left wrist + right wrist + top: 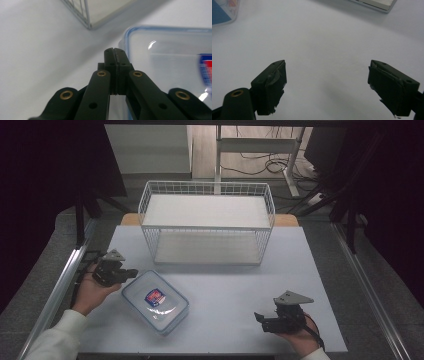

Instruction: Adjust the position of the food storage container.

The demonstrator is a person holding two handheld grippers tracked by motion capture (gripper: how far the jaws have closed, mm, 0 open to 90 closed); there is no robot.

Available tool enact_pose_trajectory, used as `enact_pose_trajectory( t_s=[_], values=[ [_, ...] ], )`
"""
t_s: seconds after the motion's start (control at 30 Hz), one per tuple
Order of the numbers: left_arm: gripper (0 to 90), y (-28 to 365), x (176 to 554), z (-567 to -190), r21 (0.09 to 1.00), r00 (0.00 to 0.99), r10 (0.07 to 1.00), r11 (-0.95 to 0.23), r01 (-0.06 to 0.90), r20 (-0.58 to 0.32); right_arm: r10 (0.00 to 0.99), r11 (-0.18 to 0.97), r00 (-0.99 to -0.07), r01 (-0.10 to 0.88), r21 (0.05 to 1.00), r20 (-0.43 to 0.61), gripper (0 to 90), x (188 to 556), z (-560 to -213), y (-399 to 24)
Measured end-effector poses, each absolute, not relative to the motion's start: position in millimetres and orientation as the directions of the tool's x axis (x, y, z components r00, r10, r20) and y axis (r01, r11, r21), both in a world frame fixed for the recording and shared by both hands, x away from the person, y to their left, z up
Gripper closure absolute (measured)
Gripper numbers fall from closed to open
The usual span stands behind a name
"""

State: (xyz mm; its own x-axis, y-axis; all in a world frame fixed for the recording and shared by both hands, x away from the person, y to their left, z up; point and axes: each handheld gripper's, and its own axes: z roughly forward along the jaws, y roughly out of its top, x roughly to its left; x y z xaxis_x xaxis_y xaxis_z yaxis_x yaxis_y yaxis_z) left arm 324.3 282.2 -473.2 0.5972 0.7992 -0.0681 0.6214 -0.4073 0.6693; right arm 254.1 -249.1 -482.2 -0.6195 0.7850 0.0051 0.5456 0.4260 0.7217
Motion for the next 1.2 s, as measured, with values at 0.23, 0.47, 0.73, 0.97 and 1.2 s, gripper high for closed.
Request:
enact_pose_trajectory(
  t_s=[0.23,0.47,0.73,0.97,1.2],
  values=[
    [90.0,272,294,-453,0.716,0.697,0.706,-0.422,0.557,-0.126,0.786,0.427,-0.618,0.545,0.722,0.001,15.5,253,-482,-249],
    [90.0,247,254,-447,0.707,0.825,0.554,-0.541,0.456,-0.109,0.783,0.434,-0.621,0.544,0.718,-0.003,15.5,253,-482,-247],
    [90.0,238,222,-455,0.677,0.869,0.475,-0.596,0.432,-0.136,0.786,0.432,-0.618,0.549,0.715,-0.001,15.5,254,-483,-248],
    [90.0,217,208,-473,0.605,0.900,0.424,-0.691,0.396,-0.105,0.784,0.435,-0.621,0.549,0.714,0.000,15.5,254,-483,-247],
    [90.0,216,212,-472,0.610,0.908,0.402,-0.692,0.385,-0.117,0.787,0.433,-0.617,0.550,0.714,-0.001,15.5,255,-483,-248]
  ],
)
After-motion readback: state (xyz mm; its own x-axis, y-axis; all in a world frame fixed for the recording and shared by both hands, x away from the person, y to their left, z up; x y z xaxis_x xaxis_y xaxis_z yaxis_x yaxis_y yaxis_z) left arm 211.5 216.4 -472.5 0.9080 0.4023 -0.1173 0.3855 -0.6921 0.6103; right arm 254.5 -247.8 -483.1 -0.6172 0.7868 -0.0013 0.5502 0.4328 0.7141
